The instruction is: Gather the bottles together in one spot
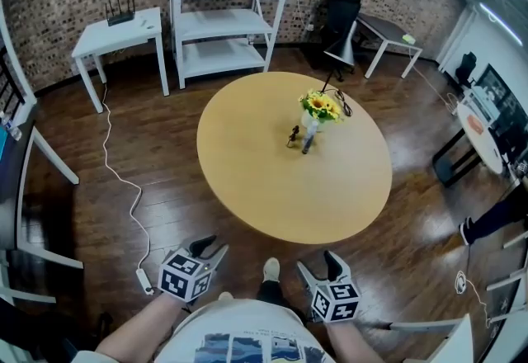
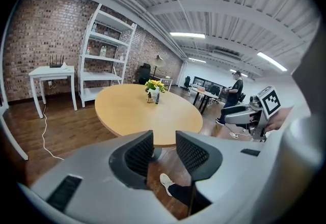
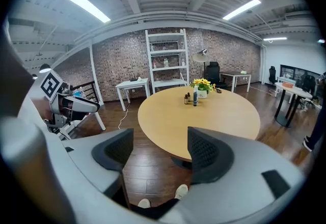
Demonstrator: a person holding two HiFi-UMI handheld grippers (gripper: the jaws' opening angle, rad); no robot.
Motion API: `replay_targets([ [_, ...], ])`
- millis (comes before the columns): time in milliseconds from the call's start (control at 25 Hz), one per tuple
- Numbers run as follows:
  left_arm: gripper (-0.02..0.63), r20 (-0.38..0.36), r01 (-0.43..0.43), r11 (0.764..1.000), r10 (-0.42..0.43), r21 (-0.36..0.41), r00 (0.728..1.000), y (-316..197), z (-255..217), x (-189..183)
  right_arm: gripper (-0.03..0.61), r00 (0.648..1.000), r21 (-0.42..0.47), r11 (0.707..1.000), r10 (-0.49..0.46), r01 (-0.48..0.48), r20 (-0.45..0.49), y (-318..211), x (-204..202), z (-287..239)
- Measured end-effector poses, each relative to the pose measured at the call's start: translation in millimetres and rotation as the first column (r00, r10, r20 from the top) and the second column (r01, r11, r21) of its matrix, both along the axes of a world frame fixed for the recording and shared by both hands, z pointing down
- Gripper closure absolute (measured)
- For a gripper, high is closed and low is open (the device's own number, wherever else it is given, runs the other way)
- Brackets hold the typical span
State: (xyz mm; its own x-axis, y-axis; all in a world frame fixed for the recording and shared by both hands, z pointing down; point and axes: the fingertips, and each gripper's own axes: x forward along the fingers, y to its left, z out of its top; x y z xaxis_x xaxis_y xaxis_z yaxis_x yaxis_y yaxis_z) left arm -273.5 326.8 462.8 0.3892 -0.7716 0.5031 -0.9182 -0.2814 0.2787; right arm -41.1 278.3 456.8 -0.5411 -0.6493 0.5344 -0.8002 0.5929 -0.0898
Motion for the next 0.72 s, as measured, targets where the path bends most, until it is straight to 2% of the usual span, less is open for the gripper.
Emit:
replay_targets([
  [720, 0.499, 0.008, -0.003, 1.0, 0.003, -0.017, 1.0, 6, 7, 3, 0.225, 1.0, -0.023, 1.0, -0.011, 0.011, 0.011, 10, -2, 7],
])
